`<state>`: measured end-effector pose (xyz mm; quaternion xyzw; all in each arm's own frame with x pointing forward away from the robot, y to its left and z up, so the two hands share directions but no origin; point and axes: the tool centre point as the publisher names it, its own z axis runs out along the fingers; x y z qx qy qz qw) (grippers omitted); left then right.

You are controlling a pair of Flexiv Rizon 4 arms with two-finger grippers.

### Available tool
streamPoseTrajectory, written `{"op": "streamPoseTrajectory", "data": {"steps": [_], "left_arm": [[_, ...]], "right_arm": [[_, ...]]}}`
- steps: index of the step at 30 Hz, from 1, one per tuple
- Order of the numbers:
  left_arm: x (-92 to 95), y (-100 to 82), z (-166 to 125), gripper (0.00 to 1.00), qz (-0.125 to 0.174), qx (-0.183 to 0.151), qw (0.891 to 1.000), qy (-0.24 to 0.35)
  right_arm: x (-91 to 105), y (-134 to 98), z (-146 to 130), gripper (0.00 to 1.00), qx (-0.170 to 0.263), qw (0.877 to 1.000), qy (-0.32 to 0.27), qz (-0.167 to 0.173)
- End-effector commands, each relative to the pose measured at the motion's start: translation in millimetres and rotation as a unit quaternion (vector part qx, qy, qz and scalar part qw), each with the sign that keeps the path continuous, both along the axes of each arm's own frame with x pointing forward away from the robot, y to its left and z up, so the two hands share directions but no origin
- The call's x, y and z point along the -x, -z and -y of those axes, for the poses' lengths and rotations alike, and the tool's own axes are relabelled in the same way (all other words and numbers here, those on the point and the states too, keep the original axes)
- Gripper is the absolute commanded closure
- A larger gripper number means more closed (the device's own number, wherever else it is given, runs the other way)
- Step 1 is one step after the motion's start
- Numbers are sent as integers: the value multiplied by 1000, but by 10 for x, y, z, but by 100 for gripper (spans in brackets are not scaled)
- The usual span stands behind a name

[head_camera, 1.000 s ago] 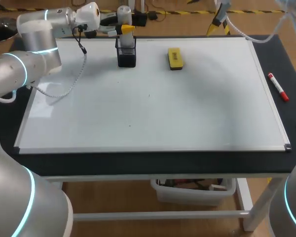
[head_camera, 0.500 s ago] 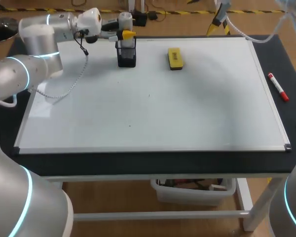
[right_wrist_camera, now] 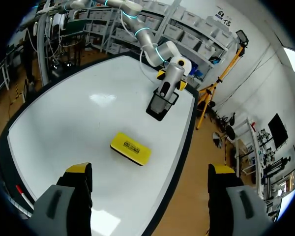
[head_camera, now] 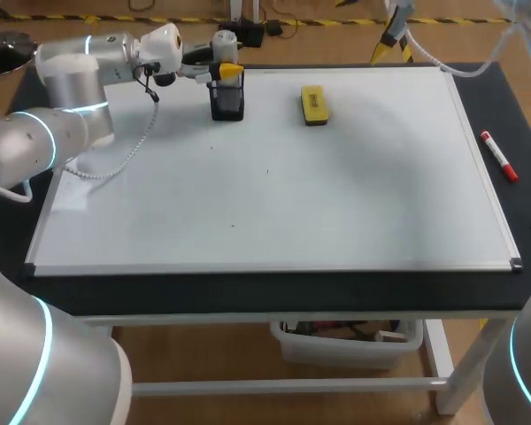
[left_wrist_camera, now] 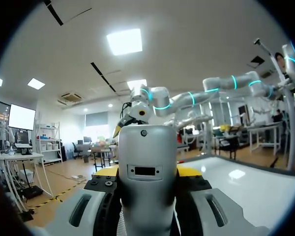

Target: Pick up the inspection probe, press it on each red-marked spot on the whiteboard one by one, put down the probe, pick up the eraser, and wipe off all the red marks.

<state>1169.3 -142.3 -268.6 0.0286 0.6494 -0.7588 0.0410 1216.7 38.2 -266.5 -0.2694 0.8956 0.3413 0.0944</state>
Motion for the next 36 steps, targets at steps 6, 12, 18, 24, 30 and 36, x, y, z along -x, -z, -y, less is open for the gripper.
{"op": "streamPoseTrajectory", "data": {"steps": [6,12,18,24,30,36], "left_arm": [[-88,64,-3,0,13,1,997,79],[-84,-2,-32,0,18,-1,997,77],[-24,-108,-121,0,27,-8,998,54],[87,-211,-276,0,17,-38,999,-19],[237,-257,-458,0,1,-81,992,-95],[412,-275,-604,0,-31,-124,974,-186]], "right_arm": [[4,-13,4,0,2,1000,-1,0],[4,-13,4,0,2,1000,-1,0],[4,-13,4,0,2,1000,-1,0],[4,-13,4,0,2,1000,-1,0],[4,-13,4,0,2,1000,-1,0],[4,-13,4,0,2,1000,-1,0]]}}
